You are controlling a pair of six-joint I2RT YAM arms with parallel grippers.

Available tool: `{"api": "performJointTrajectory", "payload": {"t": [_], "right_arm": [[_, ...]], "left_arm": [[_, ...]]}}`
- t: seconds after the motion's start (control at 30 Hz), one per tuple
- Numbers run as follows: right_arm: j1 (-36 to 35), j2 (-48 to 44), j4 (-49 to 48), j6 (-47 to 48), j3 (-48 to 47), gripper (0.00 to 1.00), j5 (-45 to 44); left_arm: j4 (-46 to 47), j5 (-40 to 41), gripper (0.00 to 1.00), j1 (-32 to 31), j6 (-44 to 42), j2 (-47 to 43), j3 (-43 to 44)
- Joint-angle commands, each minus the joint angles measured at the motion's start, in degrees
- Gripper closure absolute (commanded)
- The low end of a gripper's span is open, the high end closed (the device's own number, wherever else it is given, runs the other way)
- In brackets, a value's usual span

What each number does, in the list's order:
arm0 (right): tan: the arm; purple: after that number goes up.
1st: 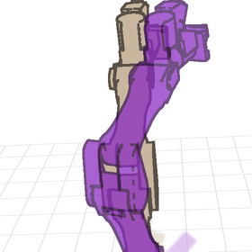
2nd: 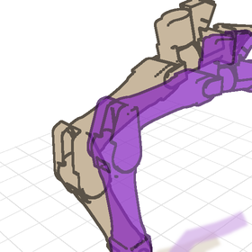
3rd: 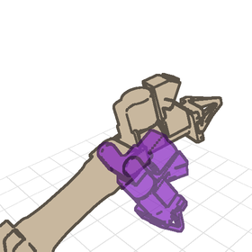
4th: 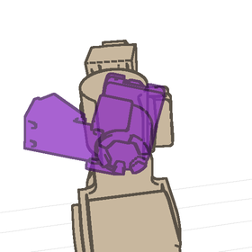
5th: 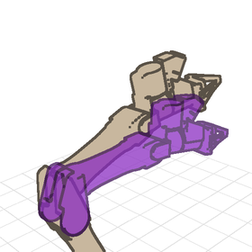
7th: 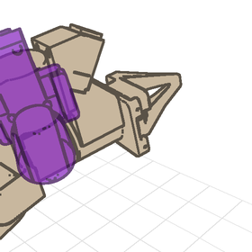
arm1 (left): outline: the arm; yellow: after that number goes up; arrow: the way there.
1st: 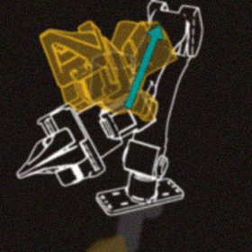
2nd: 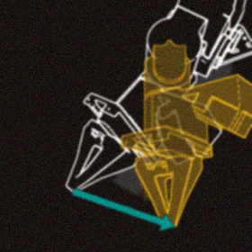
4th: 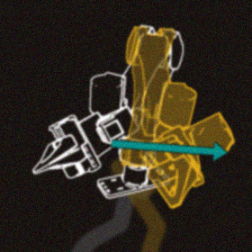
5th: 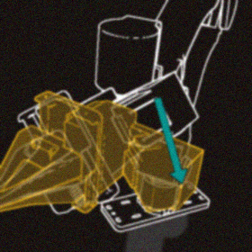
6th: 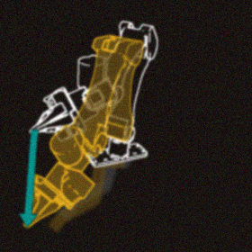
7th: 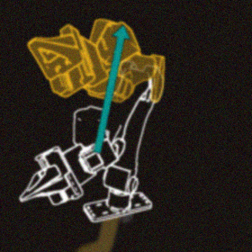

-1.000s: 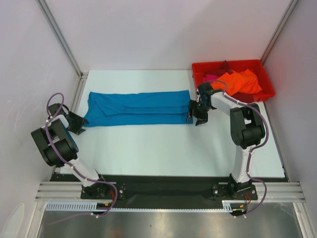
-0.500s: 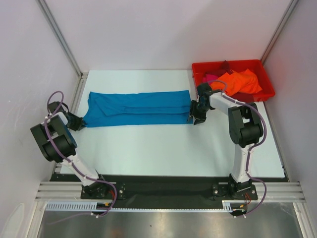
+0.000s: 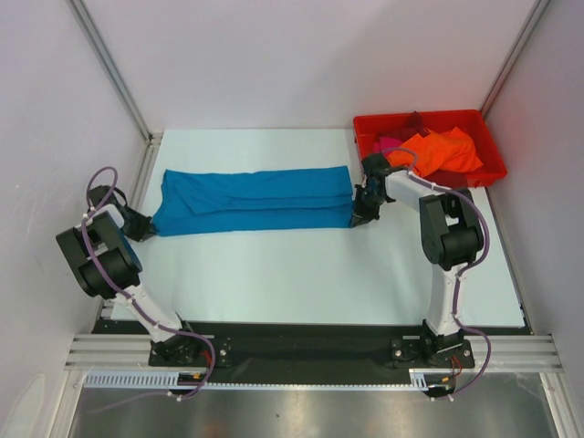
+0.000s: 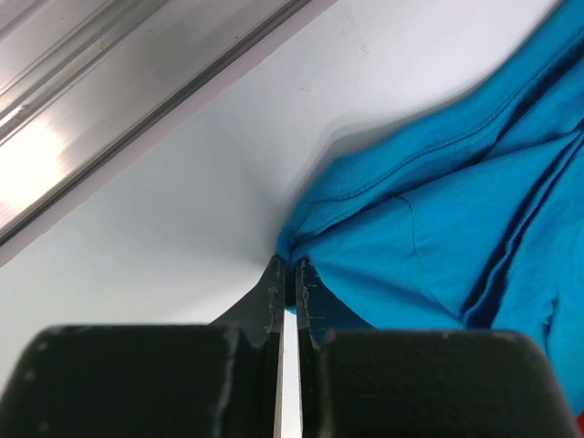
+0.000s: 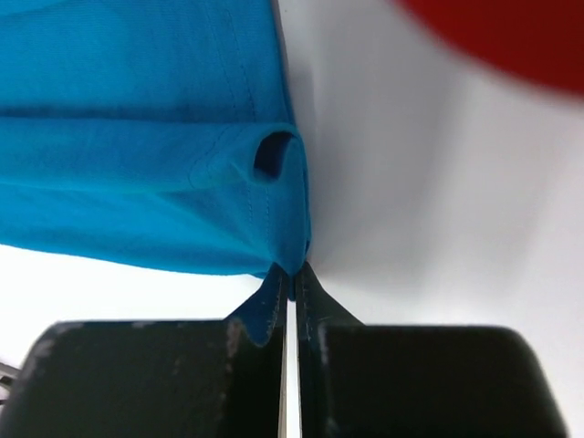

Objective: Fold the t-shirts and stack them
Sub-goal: Fold the tshirt

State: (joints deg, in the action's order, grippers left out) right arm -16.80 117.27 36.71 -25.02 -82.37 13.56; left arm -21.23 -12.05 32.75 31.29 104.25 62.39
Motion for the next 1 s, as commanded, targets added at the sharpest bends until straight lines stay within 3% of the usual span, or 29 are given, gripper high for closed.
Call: {"api": "performJointTrajectory", "payload": {"t": [0.0, 0.17, 0.33, 0.37, 0.4, 0.47, 0.5, 0.53, 0.6, 0.63, 0.8, 0.97], "right_arm": [[-1.39, -2.13, 2.93, 0.49, 3.61, 1.0, -1.08], [-4.55, -6.7, 4.33, -0.91, 8.79, 1.0, -0.56], [-7.37, -12.24, 3.64, -3.81, 15.74, 1.0, 0.94], [-7.89, -13.72, 3.55, -4.51, 17.14, 0.97, 1.29], [-7.99, -14.17, 3.63, -4.69, 17.5, 0.83, 1.03], [-8.08, -16.27, 4.94, -3.73, 17.07, 0.78, -1.06], [-7.9, -16.81, 5.73, -3.03, 16.28, 0.68, -2.04], [-7.73, -17.25, 6.44, -2.5, 15.4, 0.61, -2.66], [-7.37, -17.78, 8.64, -0.13, 11.72, 0.51, -4.24], [-7.2, -17.69, 9.6, 0.92, 10.49, 0.5, -4.33], [-6.85, -12.44, 10.57, 4.45, 2.66, 0.56, -2.94], [-7.2, -8.21, 6.36, 2.08, -0.16, 0.65, 2.16]], "left_arm": [[-2.93, 5.54, 1.0, 0.03, -2.72, -2.47, 1.59], [-6.19, 11.43, 1.0, 0.73, -4.48, -7.21, -0.85], [-6.8, 11.62, 0.99, 4.24, -3.16, -9.15, -3.85], [-7.33, 11.53, 0.98, 4.42, -3.16, -8.97, -3.33], [-8.11, 11.87, 0.95, 4.43, -3.16, -9.06, -3.07], [-8.74, 13.55, 0.81, 4.43, -3.16, -10.11, -3.41], [-8.74, 13.81, 0.75, 4.43, -3.34, -11.59, -3.59], [-9.35, 13.99, 0.59, 4.25, -3.16, -12.31, -3.68], [-10.05, 13.81, 0.42, 4.16, -2.64, -14.32, -3.59], [-10.75, 13.72, 0.38, 3.64, -2.46, -14.86, -3.24], [-12.78, 13.46, 0.36, -0.22, -1.58, -18.28, -2.01], [-13.83, 9.52, 0.54, -7.6, -1.58, -22.33, -2.88]]}}
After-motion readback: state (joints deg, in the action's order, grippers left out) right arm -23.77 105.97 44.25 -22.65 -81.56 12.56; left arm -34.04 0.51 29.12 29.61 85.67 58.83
